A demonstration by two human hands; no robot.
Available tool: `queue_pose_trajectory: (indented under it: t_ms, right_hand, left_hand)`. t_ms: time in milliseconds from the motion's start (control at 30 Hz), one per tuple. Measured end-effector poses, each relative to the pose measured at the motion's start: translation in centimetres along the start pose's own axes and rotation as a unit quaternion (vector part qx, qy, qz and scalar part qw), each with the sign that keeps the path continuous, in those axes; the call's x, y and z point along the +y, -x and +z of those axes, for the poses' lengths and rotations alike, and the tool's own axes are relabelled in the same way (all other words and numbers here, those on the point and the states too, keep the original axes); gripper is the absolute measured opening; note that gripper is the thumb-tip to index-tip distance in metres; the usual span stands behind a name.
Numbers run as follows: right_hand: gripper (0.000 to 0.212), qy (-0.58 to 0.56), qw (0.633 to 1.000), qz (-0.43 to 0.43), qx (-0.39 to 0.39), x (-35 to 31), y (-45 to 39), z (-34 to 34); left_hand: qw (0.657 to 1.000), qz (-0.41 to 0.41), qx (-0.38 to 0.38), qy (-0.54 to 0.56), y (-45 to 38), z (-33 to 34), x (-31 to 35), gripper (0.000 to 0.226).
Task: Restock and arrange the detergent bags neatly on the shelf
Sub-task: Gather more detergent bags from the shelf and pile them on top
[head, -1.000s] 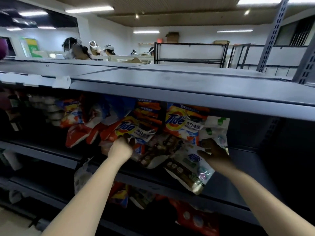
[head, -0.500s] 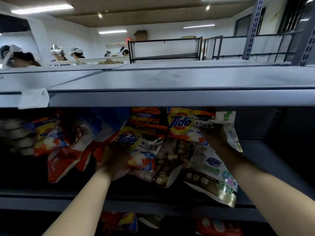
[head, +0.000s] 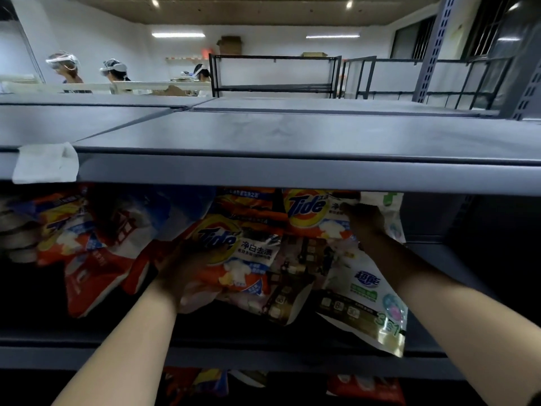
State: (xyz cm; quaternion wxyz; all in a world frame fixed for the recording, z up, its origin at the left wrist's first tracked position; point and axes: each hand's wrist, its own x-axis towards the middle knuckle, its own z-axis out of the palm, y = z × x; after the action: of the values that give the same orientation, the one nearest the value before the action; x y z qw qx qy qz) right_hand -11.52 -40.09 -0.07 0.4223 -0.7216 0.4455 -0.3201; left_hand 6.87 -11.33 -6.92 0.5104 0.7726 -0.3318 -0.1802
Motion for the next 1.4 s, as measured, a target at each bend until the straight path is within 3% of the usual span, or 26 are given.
queue_pose_trajectory:
  t_ms: [133,233,333,400,433,533,633,833,1033,1167,1400]
  right_hand:
    - [0.033,-0.039,0.986,-0.082,0.138,-0.4,2.5,-1.4]
    - [0.032,-0.070,0.969,-0.152,0.181,0.9,4.0,-3.2]
    - [0.026,-0.110,0.973,-0.164,0.119,2.7,5.4,-4.6]
    - [0.012,-0.148,0.978,-0.145,0.030,4.0,5.9,-4.9]
    - [0.005,-0.163,0.978,-0.127,-0.005,4.8,5.9,-5.0]
    - [0.012,-0.186,0.980,-0.037,-0.060,6.7,4.7,-5.2]
    - [0.021,-0.170,0.982,0.027,-0.073,7.6,3.8,-6.0]
    - [0.013,-0.174,0.985,0.009,-0.011,7.1,5.2,-8.1]
    - [0.028,-0.207,0.969,0.050,0.123,6.8,6.9,-12.0]
    - [0.015,-0.221,0.961,0.042,0.163,6.6,9.7,-15.4]
    - [0.035,-0.079,0.960,0.021,0.267,8.2,16.8,-21.9]
  left_hand:
    - [0.995,-0.044,0.015,0.088,-0.8,0.9,0.0,0.068]
    - [0.988,-0.083,0.042,0.120,-1.2,1.5,0.6,0.063]
    - [0.980,-0.087,0.145,0.106,-0.8,2.0,1.7,0.054]
    - [0.974,-0.089,0.210,0.003,-0.1,2.6,2.7,0.052]
    - [0.962,-0.097,0.248,-0.056,0.3,3.0,3.1,0.045]
    - [0.935,-0.068,0.330,-0.112,2.4,4.7,4.7,0.030]
    - [0.921,-0.005,0.373,-0.109,5.2,6.3,6.7,0.023]
    - [0.862,-0.072,0.493,-0.100,10.1,8.9,10.3,0.037]
    - [0.859,-0.061,0.504,-0.064,12.2,10.0,11.7,0.026]
    - [0.879,-0.023,0.475,-0.033,13.2,11.1,12.9,0.019]
    - [0.922,0.013,0.385,-0.029,17.5,14.9,16.6,0.036]
